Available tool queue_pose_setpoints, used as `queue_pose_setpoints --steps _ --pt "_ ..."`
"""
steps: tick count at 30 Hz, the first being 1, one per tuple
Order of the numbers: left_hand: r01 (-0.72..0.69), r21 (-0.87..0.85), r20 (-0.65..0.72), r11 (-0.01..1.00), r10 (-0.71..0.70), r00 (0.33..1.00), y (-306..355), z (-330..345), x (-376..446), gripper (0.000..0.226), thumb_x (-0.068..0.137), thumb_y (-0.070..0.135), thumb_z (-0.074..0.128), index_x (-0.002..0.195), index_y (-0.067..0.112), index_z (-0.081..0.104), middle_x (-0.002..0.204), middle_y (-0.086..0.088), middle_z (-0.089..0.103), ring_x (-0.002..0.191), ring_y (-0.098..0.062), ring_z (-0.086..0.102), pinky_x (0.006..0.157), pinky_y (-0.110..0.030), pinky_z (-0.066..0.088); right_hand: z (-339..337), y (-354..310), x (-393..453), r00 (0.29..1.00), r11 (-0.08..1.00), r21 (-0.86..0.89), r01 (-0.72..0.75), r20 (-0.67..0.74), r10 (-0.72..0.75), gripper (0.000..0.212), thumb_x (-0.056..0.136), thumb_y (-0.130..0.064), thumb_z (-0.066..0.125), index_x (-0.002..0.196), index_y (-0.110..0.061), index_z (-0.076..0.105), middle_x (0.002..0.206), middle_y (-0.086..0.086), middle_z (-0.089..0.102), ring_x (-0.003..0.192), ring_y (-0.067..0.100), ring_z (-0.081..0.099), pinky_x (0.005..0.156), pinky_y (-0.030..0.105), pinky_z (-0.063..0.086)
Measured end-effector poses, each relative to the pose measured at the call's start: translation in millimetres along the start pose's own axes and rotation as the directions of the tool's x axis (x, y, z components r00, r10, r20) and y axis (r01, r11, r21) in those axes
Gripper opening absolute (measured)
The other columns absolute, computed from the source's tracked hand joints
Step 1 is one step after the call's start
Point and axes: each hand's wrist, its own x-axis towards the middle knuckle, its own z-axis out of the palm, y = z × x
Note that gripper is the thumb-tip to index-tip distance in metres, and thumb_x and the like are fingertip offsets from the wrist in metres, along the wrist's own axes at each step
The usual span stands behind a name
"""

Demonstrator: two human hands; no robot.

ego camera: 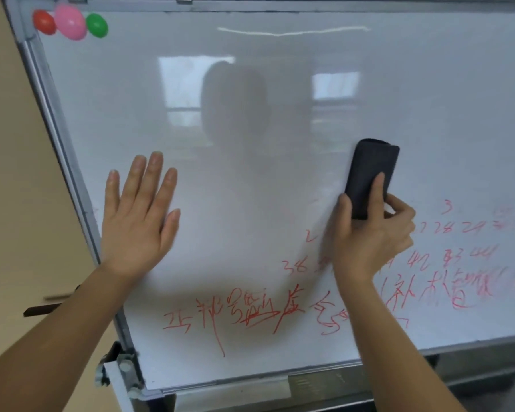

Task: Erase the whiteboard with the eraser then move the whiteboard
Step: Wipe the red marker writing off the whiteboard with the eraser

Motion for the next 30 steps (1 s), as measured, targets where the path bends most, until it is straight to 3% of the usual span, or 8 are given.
queue_pose_setpoints --steps 3,7,9,16,20,22,27,30 --pt "0.001 -0.007 -0.01 1.0 -0.001 1.0 0.6 -0.4 -0.3 0.058 0.104 0.031 0.025 0.156 0.012 0.008 0.163 -0.007 0.0 0.15 -0.026 0.002 0.12 -0.049 0.001 9.1 -22.1 -24.2 0.998 0.999 0.015 0.044 0.04 -0.045 0.052 0.083 -0.037 0.064 0.133 -0.023 0.058 0.114 0.016 0.056 0.09 0.033 0.054 0.082 0.037 0.03" --pt "-0.011 -0.003 -0.013 1.0 0.011 1.0 0.7 -1.8 0.6 0.059 0.103 0.03 0.027 0.156 0.012 0.007 0.163 -0.006 -0.002 0.15 -0.025 0.0 0.12 -0.048 -0.001 16.0 -39.1 -67.5 0.906 0.914 0.012 0.405 0.13 -0.403 0.044 0.09 -0.041 0.059 0.132 -0.029 0.05 0.112 0.015 0.062 0.086 0.028 0.049 0.076 0.038 0.033" --pt "-0.018 -0.007 -0.018 1.0 0.018 1.0 0.3 -2.2 0.7 0.059 0.103 0.03 0.027 0.156 0.013 0.007 0.163 -0.005 -0.003 0.15 -0.024 -0.002 0.12 -0.047 -0.002 18.6 -37.3 -74.2 0.865 0.875 0.028 0.483 0.139 -0.482 0.039 0.096 -0.042 0.053 0.132 -0.03 0.046 0.111 0.014 0.064 0.083 0.028 0.052 0.075 0.038 0.034" --pt "-0.013 0.0 -0.007 1.0 0.013 1.0 2.9 -2.5 2.8 0.06 0.103 0.031 0.025 0.156 0.013 0.004 0.163 -0.005 -0.005 0.15 -0.023 -0.004 0.119 -0.047 -0.005 16.4 -18.3 -52.8 0.861 0.864 0.029 0.502 0.078 -0.503 0.041 0.094 -0.043 0.057 0.132 -0.03 0.047 0.109 0.014 0.063 0.084 0.026 0.05 0.075 0.039 0.036" --pt "0.081 -0.007 0.001 0.997 -0.081 0.997 18.4 -2.7 6.2 0.063 0.102 0.034 0.025 0.156 0.011 0.002 0.162 -0.006 -0.009 0.149 -0.024 -0.007 0.117 -0.051 -0.007 14.0 -5.8 -37.0 0.864 0.867 0.021 0.498 0.064 -0.499 0.042 0.094 -0.043 0.056 0.132 -0.03 0.046 0.115 0.01 0.053 0.085 0.025 0.047 0.075 0.04 0.036" --pt "0.112 -0.011 0.006 0.994 -0.112 0.994 27.3 -4.0 11.3 0.062 0.102 0.035 0.024 0.156 0.011 0.002 0.162 -0.004 -0.009 0.149 -0.024 -0.008 0.116 -0.052 -0.009 12.4 -3.8 -34.2 0.853 0.856 0.029 0.516 0.073 -0.517 0.041 0.094 -0.041 0.056 0.132 -0.03 0.046 0.112 0.012 0.059 0.084 0.027 0.052 0.074 0.04 0.037" --pt "-0.069 0.084 0.01 0.994 0.068 0.998 51.5 -4.8 49.3 0.058 0.102 0.039 0.024 0.154 0.023 0.004 0.161 0.001 -0.011 0.148 -0.022 -0.01 0.115 -0.053 -0.009 2.7 16.1 -15.3 0.868 0.87 0.045 0.492 0.058 -0.494 0.038 0.094 -0.034 0.053 0.132 -0.03 0.047 0.11 0.014 0.061 0.086 0.026 0.05 0.074 0.039 0.035" --pt "-0.12 0.061 0.006 0.991 0.12 0.993 69.0 -3.6 75.3 0.057 0.103 0.039 0.027 0.155 0.021 0.012 0.161 -0.004 0.002 0.149 -0.022 -0.009 0.116 -0.054 -0.008 -3.5 37.1 -1.1 0.886 0.889 0.014 0.457 0.077 -0.457 0.044 0.091 -0.033 0.059 0.133 -0.031 0.045 0.112 0.015 0.06 0.088 0.026 0.048 0.074 0.04 0.035"
